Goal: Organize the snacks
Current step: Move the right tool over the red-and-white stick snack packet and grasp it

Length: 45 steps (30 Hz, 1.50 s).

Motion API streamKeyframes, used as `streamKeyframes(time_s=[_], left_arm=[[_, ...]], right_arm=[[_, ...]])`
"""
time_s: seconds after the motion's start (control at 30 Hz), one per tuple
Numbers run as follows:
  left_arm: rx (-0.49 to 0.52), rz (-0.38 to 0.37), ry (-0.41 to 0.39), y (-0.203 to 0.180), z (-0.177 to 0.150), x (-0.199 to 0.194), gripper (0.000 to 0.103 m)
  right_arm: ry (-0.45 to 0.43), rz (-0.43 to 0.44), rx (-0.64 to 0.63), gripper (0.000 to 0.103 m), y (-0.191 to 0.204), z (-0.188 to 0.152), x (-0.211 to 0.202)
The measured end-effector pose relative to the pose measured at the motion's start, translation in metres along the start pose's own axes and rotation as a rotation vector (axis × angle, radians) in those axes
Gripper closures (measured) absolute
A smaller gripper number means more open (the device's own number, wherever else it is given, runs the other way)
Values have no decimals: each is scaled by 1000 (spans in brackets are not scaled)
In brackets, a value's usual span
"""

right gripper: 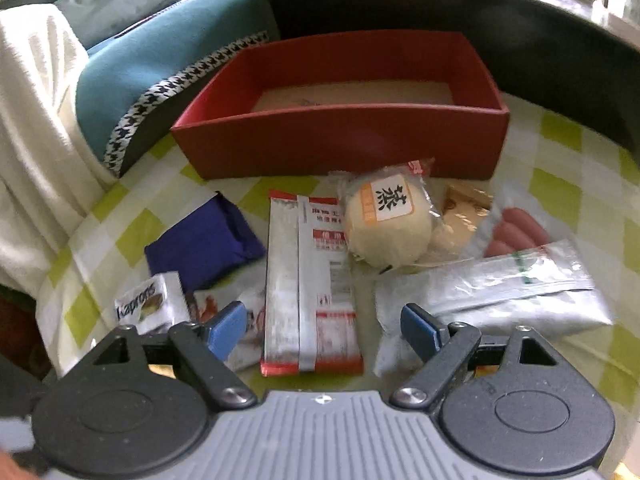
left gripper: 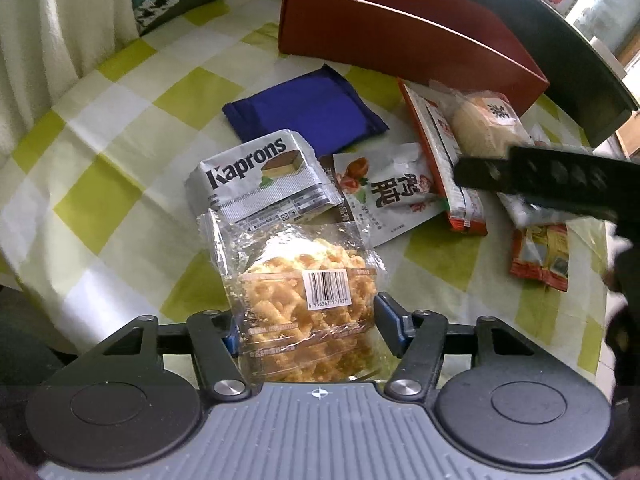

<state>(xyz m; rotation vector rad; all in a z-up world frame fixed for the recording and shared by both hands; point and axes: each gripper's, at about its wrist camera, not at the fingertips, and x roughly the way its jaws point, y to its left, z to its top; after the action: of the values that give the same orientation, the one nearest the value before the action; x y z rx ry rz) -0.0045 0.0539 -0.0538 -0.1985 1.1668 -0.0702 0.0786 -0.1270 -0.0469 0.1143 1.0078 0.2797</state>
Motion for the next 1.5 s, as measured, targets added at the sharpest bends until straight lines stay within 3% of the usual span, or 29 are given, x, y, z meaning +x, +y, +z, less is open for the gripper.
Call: streamKeyframes(time_s=[0.3,0.33,0.37,0.4,0.47,0.63,0.7,0.83,0.93,1.17,1.23,1.4,1.5], left_arm=[[25,-37,29,-3,5,10,14],[30,-40,33,-4,5,12,10],[30,-46,35,-5,6,13,9],[29,-51,37,-6,7,14,7],[32,-55,42,-8,8,16,5],[39,-51,49,-11,11,19,3],[38,-49,50,-10,11,19,3],[55,-45,51,-11,11,22,0],[87,-23,49,-19,7,22,0],[115,3,41,-27,0,25,0],[114,2,42,-25,-1,23,0],[116,-3,45,-24,-1,22,0],[104,-13,50,-21,1,21,0]], right_arm=[[44,12,-12,16,4,20,33],[46,10,-21,19,7,19,32],[51,15,-29,30,8,18,29],[62,46,-27,48,8,17,25],[98,122,28,49,4,14,19],[111,112,16,50,1,-5,-2],[108,104,17,62,-2,-11,-13],[121,40,-5,62,-7,-24,-20],[127,51,10,57,-14,-24,-11],[137,91,-38,17,-8,-16,7],[127,68,-66,17,0,-17,9],[213,231,0,31,0,-27,2],[224,238,23,33,-6,-34,-3]])
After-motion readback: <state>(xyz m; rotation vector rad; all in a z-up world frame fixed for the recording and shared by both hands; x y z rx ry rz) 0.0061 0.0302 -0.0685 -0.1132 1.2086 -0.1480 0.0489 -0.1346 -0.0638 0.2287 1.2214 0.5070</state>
